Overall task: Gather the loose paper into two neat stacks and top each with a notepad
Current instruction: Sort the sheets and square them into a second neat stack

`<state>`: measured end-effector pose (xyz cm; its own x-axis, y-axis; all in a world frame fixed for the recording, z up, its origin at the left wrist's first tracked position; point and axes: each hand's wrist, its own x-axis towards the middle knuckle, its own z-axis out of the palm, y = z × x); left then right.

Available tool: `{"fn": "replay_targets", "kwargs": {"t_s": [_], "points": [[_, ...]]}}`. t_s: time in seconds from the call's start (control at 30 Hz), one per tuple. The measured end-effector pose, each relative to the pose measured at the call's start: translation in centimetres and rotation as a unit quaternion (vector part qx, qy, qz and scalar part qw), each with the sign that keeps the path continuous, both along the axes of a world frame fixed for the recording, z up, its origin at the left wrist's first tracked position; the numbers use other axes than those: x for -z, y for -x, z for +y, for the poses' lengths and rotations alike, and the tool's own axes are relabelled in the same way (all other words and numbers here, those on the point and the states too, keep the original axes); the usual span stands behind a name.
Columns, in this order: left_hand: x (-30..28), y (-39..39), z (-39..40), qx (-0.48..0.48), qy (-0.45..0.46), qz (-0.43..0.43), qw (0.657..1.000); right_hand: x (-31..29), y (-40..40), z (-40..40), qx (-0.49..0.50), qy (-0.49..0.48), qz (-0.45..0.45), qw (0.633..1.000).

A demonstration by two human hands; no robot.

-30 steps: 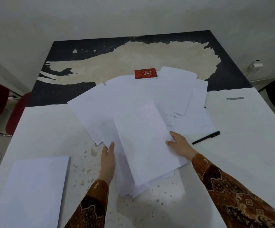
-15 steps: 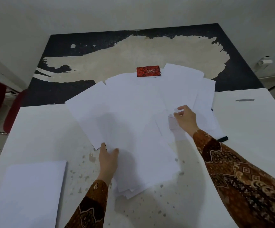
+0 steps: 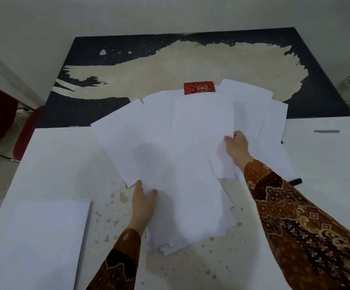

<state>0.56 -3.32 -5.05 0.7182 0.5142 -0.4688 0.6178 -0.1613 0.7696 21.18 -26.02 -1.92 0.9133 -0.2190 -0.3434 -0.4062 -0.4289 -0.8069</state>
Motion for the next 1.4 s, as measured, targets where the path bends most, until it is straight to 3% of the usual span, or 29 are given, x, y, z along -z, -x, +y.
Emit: {"fn": "replay_targets", "kwargs": {"t_s": [0.17,0.27,0.37,0.53,0.7,0.83,0.93,1.03,1.17,1.23,1.37,1.4], "points": [[-0.8,0.1,0.2,0.011,0.038,-0.014,0.999,-1.3,-0.4,-5.2,0.222,-0.052,-0.08,0.97],[-1.2,0.1,0.0,0.005,0.052,-0.014,0.999,-1.1,0.5,-7.7,0.262,-0.109,-0.091,0.955],[-1.1,0.2,0.0,-0.006,0.073,-0.015,0.997,-0.1,2.5,-7.9,0.183,-0.13,-0.058,0.973],[-1.7,0.6,0.0,-0.018,0.095,-0.034,0.995,0.9,6.3,-5.7,0.001,-0.018,-0.02,1.0],[-2.5,0.5,-0.6,-0.066,0.132,-0.076,0.986,2.0,10.1,-2.2,-0.16,0.043,-0.016,0.986],[-2.4,0.7,-1.0,-0.04,0.089,-0.096,0.991,2.5,12.3,-0.3,-0.272,0.099,-0.033,0.957],[-2.9,1.0,-1.1,-0.023,0.077,-0.12,0.99,2.6,12.2,0.6,-0.231,0.079,-0.067,0.967],[-4.7,0.4,-1.1,-0.025,0.112,-0.153,0.982,1.8,11.1,-0.1,-0.136,-0.068,0.008,0.988],[-7.1,-1.8,-1.1,0.004,0.159,-0.173,0.972,0.9,9.1,-2.5,-0.157,-0.211,0.108,0.959],[-7.4,-3.2,-1.6,0.048,0.148,-0.172,0.973,0.1,8.5,-3.3,-0.15,-0.256,0.106,0.949],[-6.7,-5.9,-3.4,0.083,0.125,-0.116,0.982,-0.1,7.3,-5.0,-0.166,-0.184,0.025,0.968],[-6.1,-6.7,-3.7,0.098,0.085,-0.115,0.985,0.0,7.0,-5.5,-0.149,-0.169,0.011,0.974]]}}
